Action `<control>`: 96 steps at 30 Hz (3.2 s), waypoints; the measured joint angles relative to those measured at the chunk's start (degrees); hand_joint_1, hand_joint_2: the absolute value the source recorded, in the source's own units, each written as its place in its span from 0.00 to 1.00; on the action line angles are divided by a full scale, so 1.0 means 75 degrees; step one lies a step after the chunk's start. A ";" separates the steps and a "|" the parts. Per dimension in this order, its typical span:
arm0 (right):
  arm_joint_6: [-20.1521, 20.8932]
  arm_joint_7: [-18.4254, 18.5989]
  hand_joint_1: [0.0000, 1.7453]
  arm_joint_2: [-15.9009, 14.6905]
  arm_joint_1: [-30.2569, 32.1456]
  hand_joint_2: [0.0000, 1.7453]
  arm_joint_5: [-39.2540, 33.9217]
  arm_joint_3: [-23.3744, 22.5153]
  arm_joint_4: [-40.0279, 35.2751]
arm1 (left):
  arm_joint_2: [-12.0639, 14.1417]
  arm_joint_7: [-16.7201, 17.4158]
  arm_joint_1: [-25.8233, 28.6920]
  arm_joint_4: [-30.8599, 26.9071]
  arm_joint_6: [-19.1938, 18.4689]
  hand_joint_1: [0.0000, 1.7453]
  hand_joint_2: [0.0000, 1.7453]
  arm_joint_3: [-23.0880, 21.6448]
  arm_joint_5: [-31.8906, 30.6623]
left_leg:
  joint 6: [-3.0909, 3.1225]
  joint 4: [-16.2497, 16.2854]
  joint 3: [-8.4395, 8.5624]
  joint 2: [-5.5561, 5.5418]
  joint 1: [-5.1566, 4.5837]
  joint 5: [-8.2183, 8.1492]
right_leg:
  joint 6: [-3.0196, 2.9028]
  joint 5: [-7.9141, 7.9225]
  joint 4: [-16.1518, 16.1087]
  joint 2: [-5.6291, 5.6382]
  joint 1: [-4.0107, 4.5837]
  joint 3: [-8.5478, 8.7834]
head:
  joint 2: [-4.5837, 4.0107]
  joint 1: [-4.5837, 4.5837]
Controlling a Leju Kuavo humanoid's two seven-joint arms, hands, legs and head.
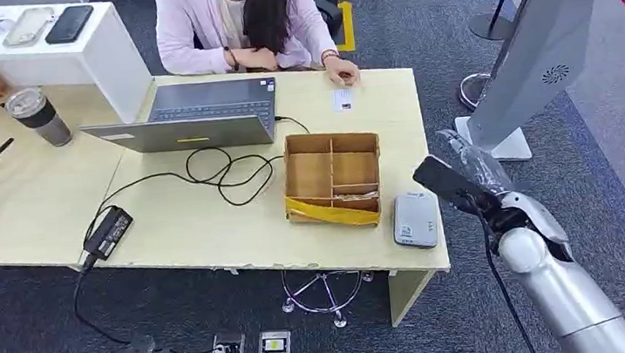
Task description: Pass the card to the sensor for recognition and then transmit it.
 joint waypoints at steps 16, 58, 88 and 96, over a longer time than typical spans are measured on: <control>-0.1921 0.1095 0.00 -0.0078 0.1947 1.00 0.3098 0.0947 -0.2528 | -0.0224 0.0230 -0.0003 -0.0044 0.0586 0.00 0.00 0.0192 0.0149 | -0.0001 -0.0004 0.0000 0.0004 0.0003 -0.0002 | -0.0004 -0.0005 0.0000 0.0001 0.0003 0.0002 | 0.0000 -0.0003; -0.1976 0.0816 0.00 0.1694 0.1354 1.00 0.3864 0.1271 -0.0576 | -0.0265 0.0551 0.0296 -0.1003 0.0725 0.00 0.00 0.0184 -0.0283 | -0.0002 -0.0006 -0.0002 0.0001 0.0004 -0.0001 | -0.0012 -0.0010 0.0002 0.0000 0.0005 0.0004 | 0.0000 -0.0003; -0.3200 0.0247 0.00 0.2883 -0.0171 1.00 0.4675 0.1361 0.3333 | -0.0125 0.0256 0.0261 -0.0935 0.0300 0.00 0.00 0.0163 -0.0743 | -0.0003 -0.0005 -0.0002 0.0002 0.0004 0.0000 | -0.0013 -0.0010 0.0003 0.0001 0.0006 0.0002 | 0.0000 -0.0003; -0.3328 0.0142 0.00 0.2947 -0.0374 1.00 0.4669 0.1361 0.3877 | -0.0128 0.0201 0.0257 -0.0874 0.0245 0.00 0.00 0.0163 -0.0795 | -0.0003 -0.0005 -0.0002 0.0002 0.0004 0.0000 | -0.0013 -0.0010 0.0003 0.0002 0.0006 0.0002 | 0.0000 0.0000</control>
